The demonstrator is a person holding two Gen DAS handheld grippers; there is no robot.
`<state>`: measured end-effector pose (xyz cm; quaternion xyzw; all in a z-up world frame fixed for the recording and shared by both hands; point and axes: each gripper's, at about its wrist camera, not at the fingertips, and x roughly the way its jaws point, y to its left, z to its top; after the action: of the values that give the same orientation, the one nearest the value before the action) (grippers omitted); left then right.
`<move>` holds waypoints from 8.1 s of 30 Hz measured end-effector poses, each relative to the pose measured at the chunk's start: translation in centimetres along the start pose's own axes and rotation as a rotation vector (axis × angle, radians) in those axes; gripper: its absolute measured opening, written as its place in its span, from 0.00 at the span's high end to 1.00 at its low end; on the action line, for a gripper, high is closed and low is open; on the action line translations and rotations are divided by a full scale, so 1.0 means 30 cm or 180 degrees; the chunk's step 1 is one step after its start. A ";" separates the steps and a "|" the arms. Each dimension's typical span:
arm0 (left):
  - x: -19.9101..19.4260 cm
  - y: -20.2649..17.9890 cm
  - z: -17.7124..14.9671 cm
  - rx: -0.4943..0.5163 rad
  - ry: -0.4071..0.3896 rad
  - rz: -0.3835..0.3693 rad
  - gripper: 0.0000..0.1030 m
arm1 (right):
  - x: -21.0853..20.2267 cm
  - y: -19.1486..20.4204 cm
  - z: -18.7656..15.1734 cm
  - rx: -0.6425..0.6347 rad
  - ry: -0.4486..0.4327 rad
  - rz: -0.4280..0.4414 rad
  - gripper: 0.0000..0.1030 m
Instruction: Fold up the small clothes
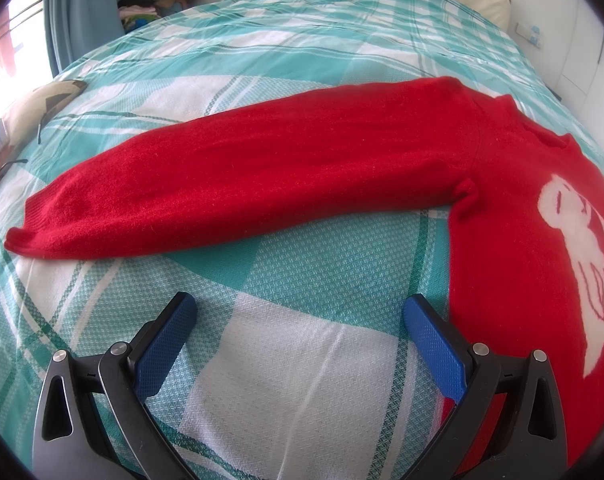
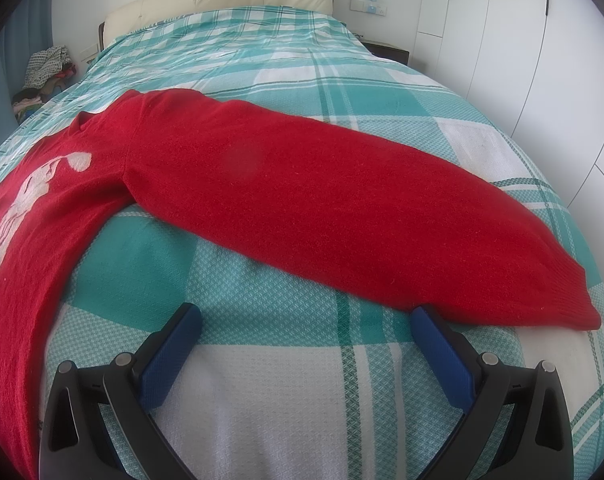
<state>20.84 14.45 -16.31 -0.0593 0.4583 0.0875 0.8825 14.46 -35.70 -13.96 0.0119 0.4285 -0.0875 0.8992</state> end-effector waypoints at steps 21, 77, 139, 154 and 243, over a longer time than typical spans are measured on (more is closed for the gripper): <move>0.000 0.000 0.000 0.0000 0.0000 0.0000 0.00 | 0.000 0.000 0.000 0.0000 0.0000 0.0000 0.00; 0.000 0.000 -0.001 -0.0001 -0.0001 0.0000 0.00 | 0.000 -0.001 -0.001 -0.0002 0.0000 0.0001 0.00; -0.001 0.000 -0.003 -0.0002 -0.0002 0.0000 0.00 | 0.001 -0.002 -0.001 -0.0004 0.0000 0.0002 0.00; -0.001 0.000 -0.003 -0.0002 -0.0002 0.0000 0.00 | 0.001 -0.002 -0.001 -0.0004 0.0000 0.0003 0.00; 0.003 0.000 -0.002 0.0000 -0.0004 0.0000 0.00 | -0.212 0.529 0.643 0.0541 -0.0537 0.2347 0.96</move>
<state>20.85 14.45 -16.42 -0.0592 0.4578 0.0875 0.8828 28.00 -21.00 2.30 0.2324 0.3113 0.2059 0.8982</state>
